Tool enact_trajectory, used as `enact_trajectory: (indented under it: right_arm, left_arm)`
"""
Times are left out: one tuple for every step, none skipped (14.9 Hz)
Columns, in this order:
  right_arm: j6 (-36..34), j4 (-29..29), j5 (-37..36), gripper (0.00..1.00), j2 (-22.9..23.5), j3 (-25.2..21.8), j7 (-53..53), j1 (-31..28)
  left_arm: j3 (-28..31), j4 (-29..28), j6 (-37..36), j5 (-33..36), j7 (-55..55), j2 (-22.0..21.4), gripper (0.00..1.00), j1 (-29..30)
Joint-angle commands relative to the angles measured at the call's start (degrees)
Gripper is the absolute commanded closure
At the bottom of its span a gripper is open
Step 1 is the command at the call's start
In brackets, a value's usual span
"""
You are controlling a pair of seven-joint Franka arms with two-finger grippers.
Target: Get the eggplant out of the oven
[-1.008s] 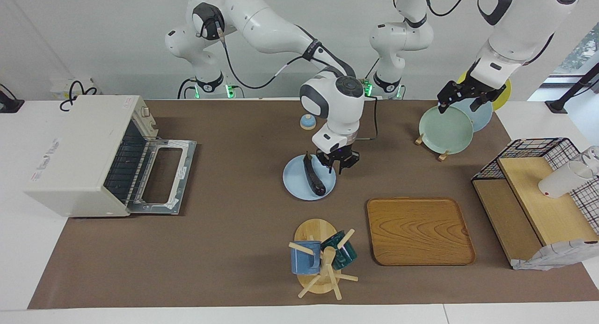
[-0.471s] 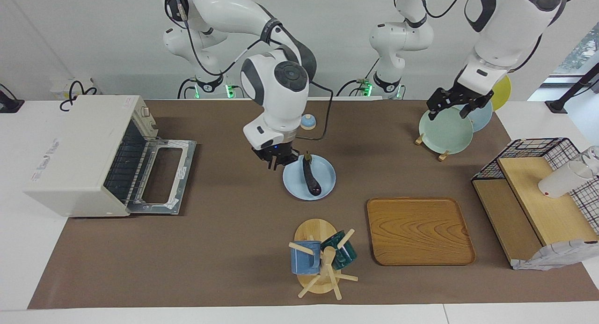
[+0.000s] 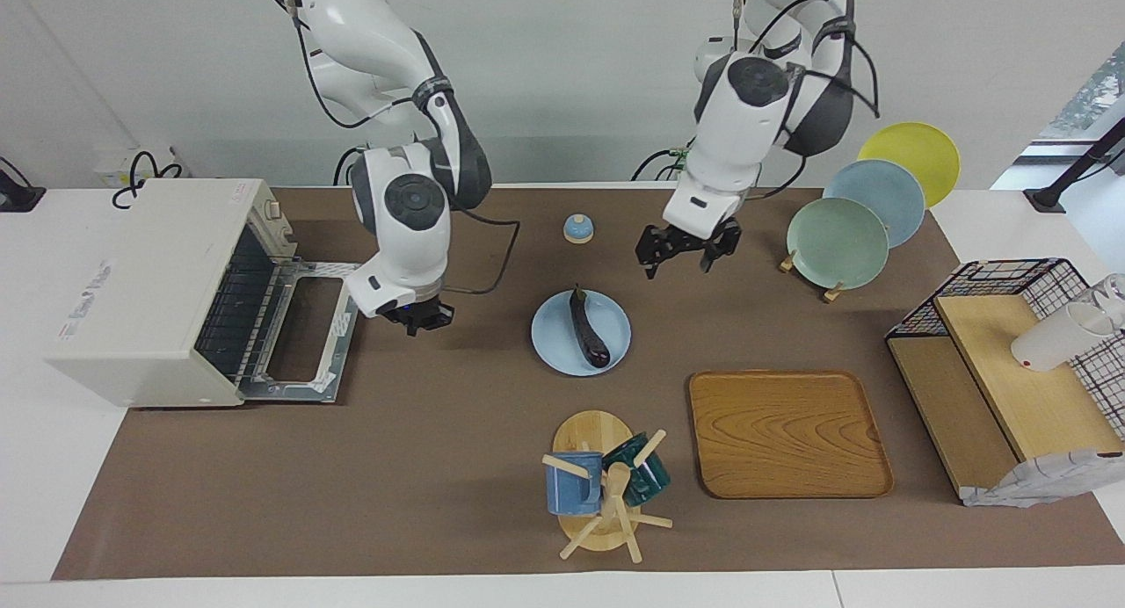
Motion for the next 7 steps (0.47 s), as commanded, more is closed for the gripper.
enact_trajectory:
  right_arm:
    - [4.8, -8.4, -1.2, 1.00, -4.0, 0.9, -1.8, -2.6]
    - [5.0, -8.8, -1.9, 1.00, -3.7, 0.9, -1.9, -2.8]
    - [5.7, -9.6, -4.0, 1.00, -3.5, 0.9, -1.9, -4.2]
    - [8.1, -11.1, -4.8, 1.00, -3.5, 1.0, -2.1, -5.1]
    - [9.9, -12.0, -5.0, 1.00, -3.4, 0.9, -2.2, -5.3]
    - [10.4, -12.3, -5.1, 1.00, -3.4, 0.9, -2.2, -5.6]
    - [10.4, -12.3, -5.1, 0.99, -3.3, 1.0, -2.2, -6.0]
  left_arm:
    - [1.3, 0.2, 4.9, -0.5, -2.2, 5.6, 0.00, -4.6]
    - [1.4, 0.2, 6.5, -0.5, -4.1, 7.1, 0.00, -6.0]
    - [1.4, 0.2, 8.8, -0.5, -7.2, 9.0, 0.00, -7.0]
    - [1.4, 0.2, 11.5, -0.4, -9.8, 10.9, 0.00, -8.2]
    - [1.5, 0.2, 13.7, -0.4, -10.8, 12.5, 0.00, -9.5]
    - [1.5, 0.2, 14.7, -0.3, -10.7, 13.5, 0.00, -9.8]
    - [1.5, 0.2, 15.2, 0.0, -10.3, 13.7, 0.00, -9.8]
